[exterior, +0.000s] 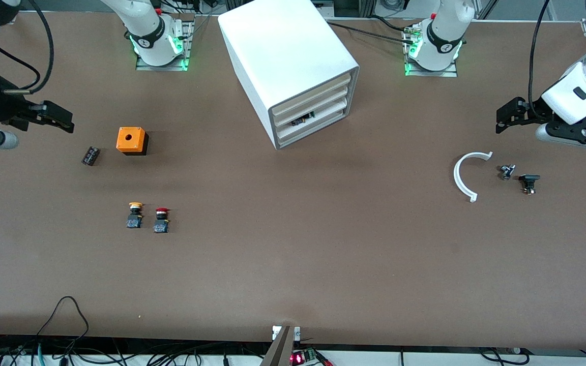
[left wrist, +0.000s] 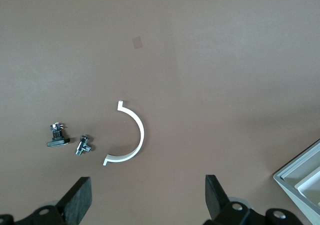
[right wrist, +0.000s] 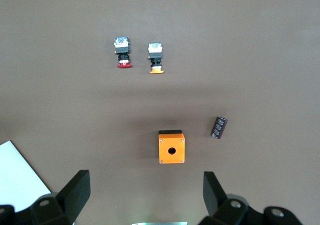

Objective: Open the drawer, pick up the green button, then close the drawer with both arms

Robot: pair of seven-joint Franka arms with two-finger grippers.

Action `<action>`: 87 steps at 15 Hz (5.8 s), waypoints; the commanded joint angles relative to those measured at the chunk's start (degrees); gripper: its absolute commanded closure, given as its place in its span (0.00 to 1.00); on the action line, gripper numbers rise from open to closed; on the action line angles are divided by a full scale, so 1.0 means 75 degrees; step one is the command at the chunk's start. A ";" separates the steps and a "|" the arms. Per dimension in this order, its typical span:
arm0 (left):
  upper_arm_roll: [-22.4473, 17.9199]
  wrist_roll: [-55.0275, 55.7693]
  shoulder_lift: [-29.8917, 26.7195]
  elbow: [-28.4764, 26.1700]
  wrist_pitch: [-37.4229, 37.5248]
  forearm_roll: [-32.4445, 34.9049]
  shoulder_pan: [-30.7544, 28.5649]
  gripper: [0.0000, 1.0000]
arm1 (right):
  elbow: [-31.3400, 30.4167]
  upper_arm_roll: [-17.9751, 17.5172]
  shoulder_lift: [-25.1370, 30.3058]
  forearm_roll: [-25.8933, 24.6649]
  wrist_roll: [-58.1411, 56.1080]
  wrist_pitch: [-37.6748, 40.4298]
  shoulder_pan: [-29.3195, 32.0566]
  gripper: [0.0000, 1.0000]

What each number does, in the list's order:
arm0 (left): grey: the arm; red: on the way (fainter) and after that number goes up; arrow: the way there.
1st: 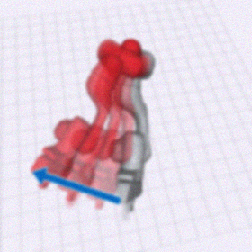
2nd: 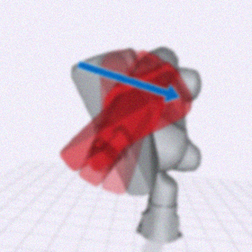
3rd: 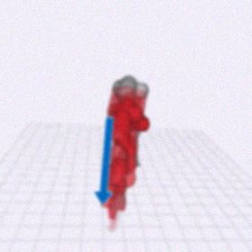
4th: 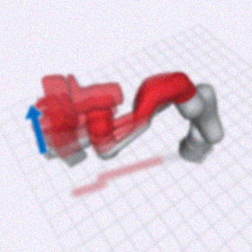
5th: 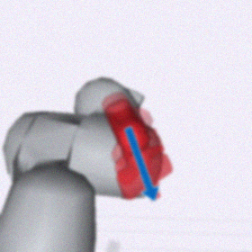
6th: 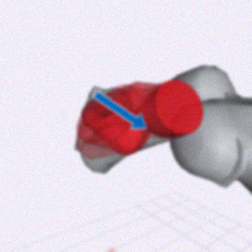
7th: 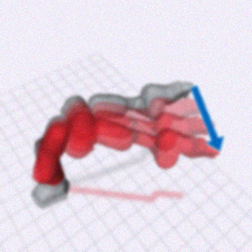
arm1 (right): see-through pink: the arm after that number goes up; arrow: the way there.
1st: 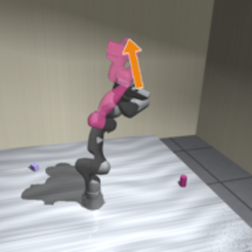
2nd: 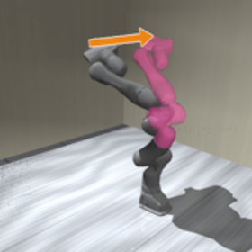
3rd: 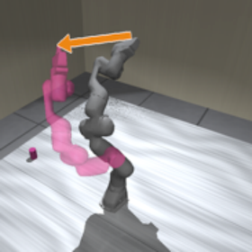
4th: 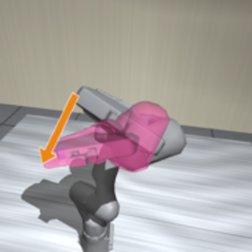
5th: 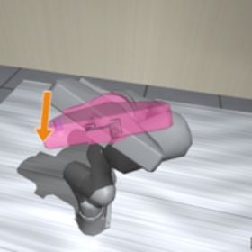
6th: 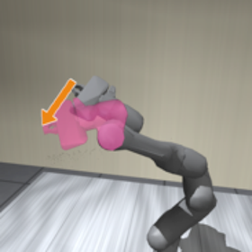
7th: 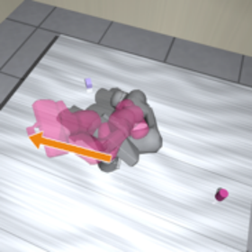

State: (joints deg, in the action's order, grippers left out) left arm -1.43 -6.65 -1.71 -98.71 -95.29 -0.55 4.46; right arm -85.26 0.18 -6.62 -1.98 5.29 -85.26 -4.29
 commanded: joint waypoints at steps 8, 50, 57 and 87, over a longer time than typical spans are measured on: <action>-0.0055 0.0090 0.0076 0.0201 0.0189 -0.0032 0.0061 0.00 | 0.0094 -0.0036 -0.1296 0.0381 0.0045 -0.0162 -0.0095 0.01; 0.1538 -0.7573 0.3439 -0.3747 -0.1721 -0.9886 0.0226 0.08 | 0.0106 -0.0024 -0.2363 0.0440 0.4064 -0.2835 -0.2346 0.01; 0.1796 -0.8405 0.3883 -0.4287 -0.1721 -1.0391 0.0226 0.23 | 0.0129 -0.0048 -0.2375 0.0440 0.4134 -0.2917 -0.2439 0.01; 0.1118 -0.8245 0.4869 -0.3001 -0.1862 -1.0113 0.0448 1.00 | 0.1932 -0.0048 -0.3451 0.0487 0.7728 -0.3245 -0.3598 0.01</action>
State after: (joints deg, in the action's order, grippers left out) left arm 8.88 -73.65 32.08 -127.23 -108.67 -80.83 7.83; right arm -76.53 -0.27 -28.78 0.67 57.10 -110.47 -29.33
